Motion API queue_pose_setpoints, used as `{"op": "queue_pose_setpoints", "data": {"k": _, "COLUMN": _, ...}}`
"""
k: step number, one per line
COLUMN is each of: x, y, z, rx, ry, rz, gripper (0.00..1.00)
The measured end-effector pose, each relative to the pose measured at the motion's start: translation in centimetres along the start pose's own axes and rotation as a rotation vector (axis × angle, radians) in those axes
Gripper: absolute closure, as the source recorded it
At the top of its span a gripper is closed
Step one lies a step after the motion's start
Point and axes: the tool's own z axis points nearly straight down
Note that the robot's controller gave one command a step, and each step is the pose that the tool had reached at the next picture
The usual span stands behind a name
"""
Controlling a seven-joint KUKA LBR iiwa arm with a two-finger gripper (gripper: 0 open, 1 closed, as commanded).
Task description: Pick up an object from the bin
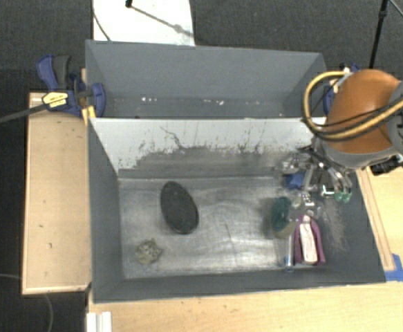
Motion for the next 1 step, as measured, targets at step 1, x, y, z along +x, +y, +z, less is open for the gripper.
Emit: {"op": "queue_pose_setpoints", "data": {"k": 1, "x": 0.75, "y": -0.9, "z": 4.11, "rx": 0.0, "ry": -0.027, "rz": 0.193, "gripper": 0.0}}
